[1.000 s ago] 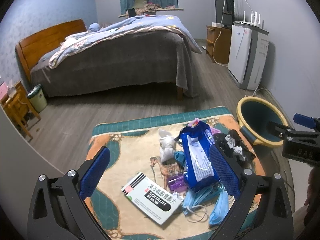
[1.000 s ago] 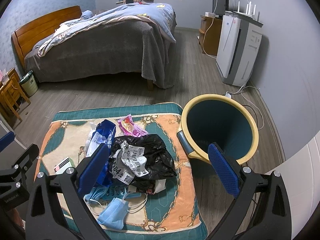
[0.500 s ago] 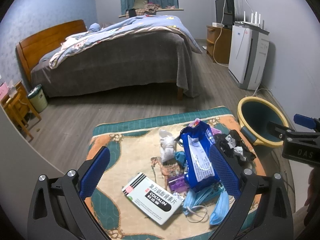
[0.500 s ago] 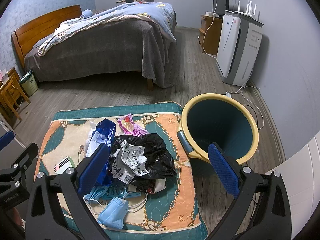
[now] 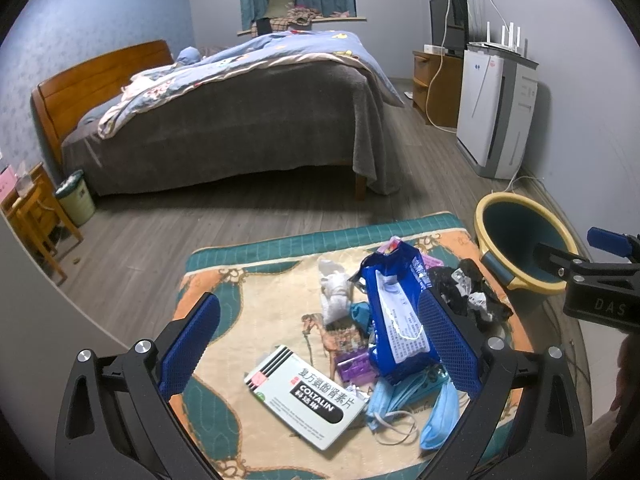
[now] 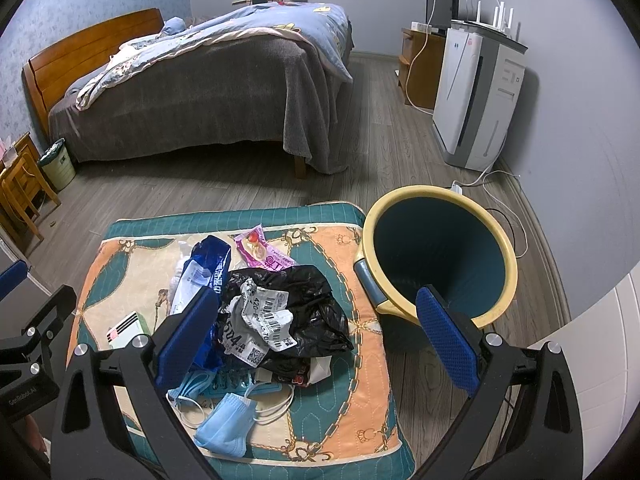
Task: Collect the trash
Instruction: 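Grasp the blue wipes pack with the left tool while the right grasps the black bag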
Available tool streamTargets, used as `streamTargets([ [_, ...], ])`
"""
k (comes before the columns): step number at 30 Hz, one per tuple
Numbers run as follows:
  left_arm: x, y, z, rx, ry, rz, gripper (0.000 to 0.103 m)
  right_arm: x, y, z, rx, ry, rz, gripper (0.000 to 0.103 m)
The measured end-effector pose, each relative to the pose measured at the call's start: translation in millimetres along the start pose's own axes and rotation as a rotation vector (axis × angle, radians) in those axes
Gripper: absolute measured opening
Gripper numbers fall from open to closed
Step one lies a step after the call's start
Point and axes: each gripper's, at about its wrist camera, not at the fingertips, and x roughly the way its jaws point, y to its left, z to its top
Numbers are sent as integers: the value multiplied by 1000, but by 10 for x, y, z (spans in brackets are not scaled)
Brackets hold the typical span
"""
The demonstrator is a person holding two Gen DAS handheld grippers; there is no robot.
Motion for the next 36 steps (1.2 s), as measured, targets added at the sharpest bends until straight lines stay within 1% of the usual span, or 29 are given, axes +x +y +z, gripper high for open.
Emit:
streamTargets([
  [3,22,28,-12,-12,4,-2,98,13,2,-26,-4,3,-4,98],
  [7,118,103,-58,-54,51,-28,98,27,-3,-19,-12,8,-16,98],
  [10,132,135,-70,-68,36,-60,98,18,-18,6,-5,3,-18,98],
  [11,136,145,-70,-69,37,-59,98,19,-24,9,-2,3,-18,98],
  [15,202,177,-89,-106,64,-89,98,49,-85,24,22,28,-6,98],
  [17,250,147,-92,-92,78,-81,98,76,-139,63,38,42,10,98],
  [19,303,108,-93,-71,98,-91,98,111,-180,108,40,58,14,98],
  [22,408,22,-133,-52,129,-58,98,211,-227,174,22,70,23,98],
  [26,622,-131,-179,-45,163,-125,98,389,-210,230,-29,87,15,97],
  [28,707,-215,-201,-38,174,-153,98,519,-222,232,-35,119,19,97],
  [30,798,-323,-235,-23,194,-174,96,635,-248,211,-25,155,45,97],
  [32,881,-459,-279,18,217,-186,95,727,-268,186,-20,190,50,97],
  [35,949,-634,-360,86,237,-211,88,781,-313,145,-5,215,44,97],
  [36,970,-687,-384,105,246,-219,84,790,-328,140,7,220,52,97],
])
